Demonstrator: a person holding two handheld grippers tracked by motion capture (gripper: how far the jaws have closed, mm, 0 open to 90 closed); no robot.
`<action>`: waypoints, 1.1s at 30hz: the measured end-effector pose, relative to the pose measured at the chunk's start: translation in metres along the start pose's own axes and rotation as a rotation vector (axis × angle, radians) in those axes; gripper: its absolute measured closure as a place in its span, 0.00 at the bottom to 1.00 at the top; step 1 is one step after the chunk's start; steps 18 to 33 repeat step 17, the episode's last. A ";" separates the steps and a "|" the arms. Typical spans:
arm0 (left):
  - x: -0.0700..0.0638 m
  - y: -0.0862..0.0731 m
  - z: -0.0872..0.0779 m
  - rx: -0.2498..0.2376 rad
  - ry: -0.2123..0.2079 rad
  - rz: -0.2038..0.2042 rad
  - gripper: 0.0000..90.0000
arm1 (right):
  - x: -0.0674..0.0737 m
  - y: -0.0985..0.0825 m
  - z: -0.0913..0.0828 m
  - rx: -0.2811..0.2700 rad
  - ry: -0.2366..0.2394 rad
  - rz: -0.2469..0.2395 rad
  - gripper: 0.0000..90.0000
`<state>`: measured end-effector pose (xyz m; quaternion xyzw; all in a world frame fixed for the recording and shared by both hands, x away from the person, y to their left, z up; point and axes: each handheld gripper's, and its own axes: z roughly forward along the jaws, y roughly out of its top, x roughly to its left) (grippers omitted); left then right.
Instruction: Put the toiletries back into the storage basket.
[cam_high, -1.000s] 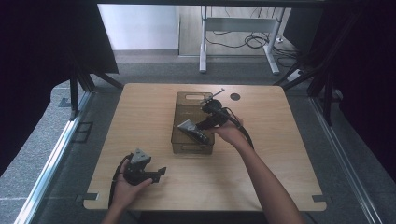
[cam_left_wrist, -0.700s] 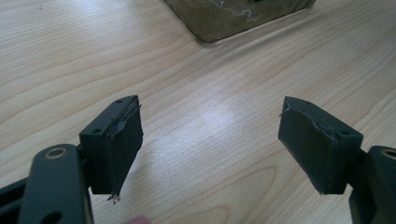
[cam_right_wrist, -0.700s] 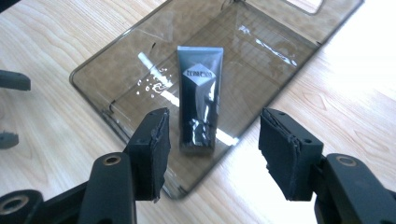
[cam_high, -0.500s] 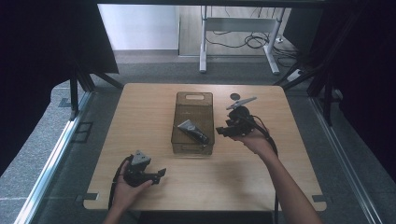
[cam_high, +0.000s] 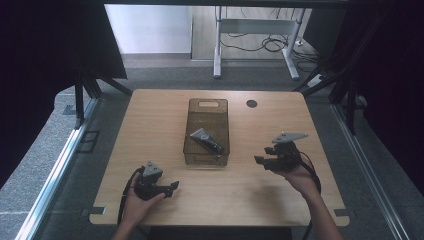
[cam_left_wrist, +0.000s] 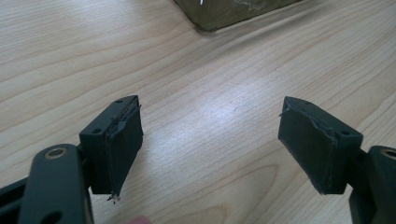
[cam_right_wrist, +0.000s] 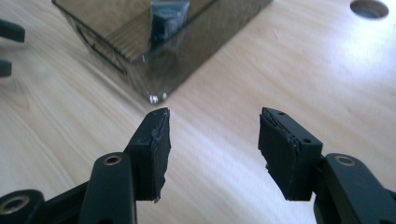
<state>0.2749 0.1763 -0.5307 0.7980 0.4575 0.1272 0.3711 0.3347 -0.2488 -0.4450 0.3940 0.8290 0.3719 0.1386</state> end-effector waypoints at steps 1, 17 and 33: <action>-0.001 0.000 0.000 0.002 0.000 0.001 0.25 | -0.001 -0.008 -0.001 -0.004 -0.006 -0.001 0.49; -0.001 -0.001 0.002 0.010 0.008 0.007 0.25 | -0.004 -0.046 0.003 -0.011 -0.032 0.015 0.48; -0.001 -0.001 0.002 0.010 0.008 0.007 0.25 | -0.004 -0.046 0.003 -0.011 -0.032 0.015 0.48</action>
